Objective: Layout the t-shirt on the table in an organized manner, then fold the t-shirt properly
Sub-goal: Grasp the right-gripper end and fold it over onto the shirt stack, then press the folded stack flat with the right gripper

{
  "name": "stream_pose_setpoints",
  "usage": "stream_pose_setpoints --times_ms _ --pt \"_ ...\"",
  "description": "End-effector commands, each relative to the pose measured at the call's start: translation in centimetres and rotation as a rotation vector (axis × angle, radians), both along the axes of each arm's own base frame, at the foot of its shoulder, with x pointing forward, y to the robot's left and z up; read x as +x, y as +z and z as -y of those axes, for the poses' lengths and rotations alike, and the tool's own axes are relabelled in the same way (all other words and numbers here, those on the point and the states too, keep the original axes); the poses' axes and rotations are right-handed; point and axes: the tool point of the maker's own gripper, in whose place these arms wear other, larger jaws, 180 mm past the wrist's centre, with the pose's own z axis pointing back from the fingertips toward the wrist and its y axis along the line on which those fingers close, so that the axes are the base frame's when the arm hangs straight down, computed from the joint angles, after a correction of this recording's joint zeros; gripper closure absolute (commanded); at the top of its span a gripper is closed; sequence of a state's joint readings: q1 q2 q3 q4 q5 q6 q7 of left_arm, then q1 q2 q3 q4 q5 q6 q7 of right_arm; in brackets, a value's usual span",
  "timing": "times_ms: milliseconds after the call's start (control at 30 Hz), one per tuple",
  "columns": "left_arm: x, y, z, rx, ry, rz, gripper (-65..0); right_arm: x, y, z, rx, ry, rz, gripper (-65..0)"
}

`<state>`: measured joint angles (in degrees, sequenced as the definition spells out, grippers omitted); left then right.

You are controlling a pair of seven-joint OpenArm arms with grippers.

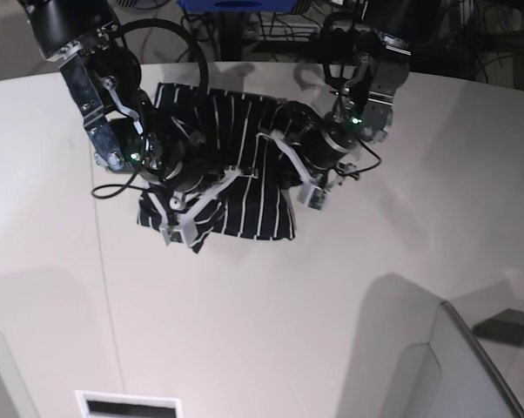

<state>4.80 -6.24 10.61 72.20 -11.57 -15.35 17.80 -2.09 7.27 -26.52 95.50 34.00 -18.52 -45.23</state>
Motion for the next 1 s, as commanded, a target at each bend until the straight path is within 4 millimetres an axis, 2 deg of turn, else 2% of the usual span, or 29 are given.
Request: stream_pose_setpoints --times_ms 0,133,267,433,567,633,767,900,967 --pt "1.3 1.3 -0.7 -0.002 0.019 0.042 0.0 1.1 1.2 -0.3 0.015 -0.002 0.046 -0.5" --pt "1.9 1.6 -2.9 0.031 0.064 0.017 0.0 1.0 1.2 -0.4 0.016 0.001 0.046 -0.5" --pt "2.2 2.8 -3.5 0.046 0.058 0.051 0.0 1.0 1.4 -1.3 0.021 0.023 0.075 -0.5" --pt "1.0 2.4 -5.0 0.081 0.053 0.038 0.0 0.8 1.2 -2.0 0.016 0.046 0.077 -0.3" --pt "-1.3 2.2 -7.6 0.17 0.02 -0.015 0.0 1.5 1.0 -1.4 -0.034 0.045 0.102 -0.3" --pt "-2.9 2.4 -10.2 0.221 0.061 -0.054 0.0 1.8 1.2 -1.6 -0.057 0.045 0.124 -0.3" --pt "-5.3 4.0 -15.8 0.291 0.228 -0.081 0.0 2.1 1.6 -2.2 -0.072 0.045 0.148 -0.3" --pt "-7.0 5.2 -18.9 0.335 0.296 -0.089 0.0 2.1 1.7 -2.6 -0.078 0.05 0.153 -0.3" --pt "-7.3 5.4 -20.1 0.35 0.325 -0.097 0.0 1.4 1.5 -3.7 -0.078 0.087 0.153 -0.2"
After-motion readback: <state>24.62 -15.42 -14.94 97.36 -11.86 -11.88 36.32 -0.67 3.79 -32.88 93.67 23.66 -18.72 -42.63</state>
